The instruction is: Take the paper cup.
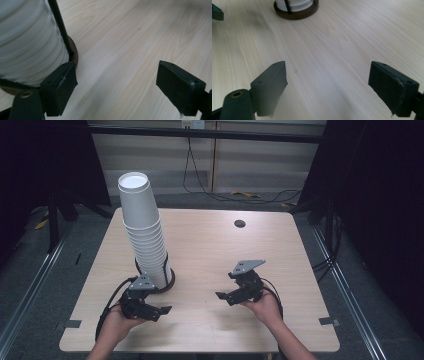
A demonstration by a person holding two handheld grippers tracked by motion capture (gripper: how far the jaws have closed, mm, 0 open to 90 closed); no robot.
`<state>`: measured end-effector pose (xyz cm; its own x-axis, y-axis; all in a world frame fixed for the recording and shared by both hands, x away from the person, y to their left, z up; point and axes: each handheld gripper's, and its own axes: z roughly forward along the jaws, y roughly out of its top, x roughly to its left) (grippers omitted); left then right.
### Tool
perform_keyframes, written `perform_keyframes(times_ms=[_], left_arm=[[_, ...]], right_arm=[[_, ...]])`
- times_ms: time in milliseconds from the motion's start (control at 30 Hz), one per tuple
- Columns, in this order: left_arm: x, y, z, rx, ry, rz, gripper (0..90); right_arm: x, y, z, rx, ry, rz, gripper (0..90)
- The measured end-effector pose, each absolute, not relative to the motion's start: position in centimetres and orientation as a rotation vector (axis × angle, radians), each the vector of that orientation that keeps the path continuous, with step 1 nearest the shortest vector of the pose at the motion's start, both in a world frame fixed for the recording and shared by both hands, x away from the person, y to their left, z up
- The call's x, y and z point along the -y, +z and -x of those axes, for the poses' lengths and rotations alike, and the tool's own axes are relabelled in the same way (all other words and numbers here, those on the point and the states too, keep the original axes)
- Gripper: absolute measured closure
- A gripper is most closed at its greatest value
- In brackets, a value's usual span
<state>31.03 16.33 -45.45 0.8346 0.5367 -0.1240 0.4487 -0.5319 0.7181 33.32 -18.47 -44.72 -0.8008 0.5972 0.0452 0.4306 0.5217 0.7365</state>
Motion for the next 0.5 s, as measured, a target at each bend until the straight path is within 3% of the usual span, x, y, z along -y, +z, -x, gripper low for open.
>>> perform_keyframes(times_ms=[500], left_arm=[[-20.1,-41.6,-31.8,-0.725,0.210,-2.247,16.7]], right_arm=[[16.0,-41.2,-34.7,-2.539,1.234,-0.842,15.7]])
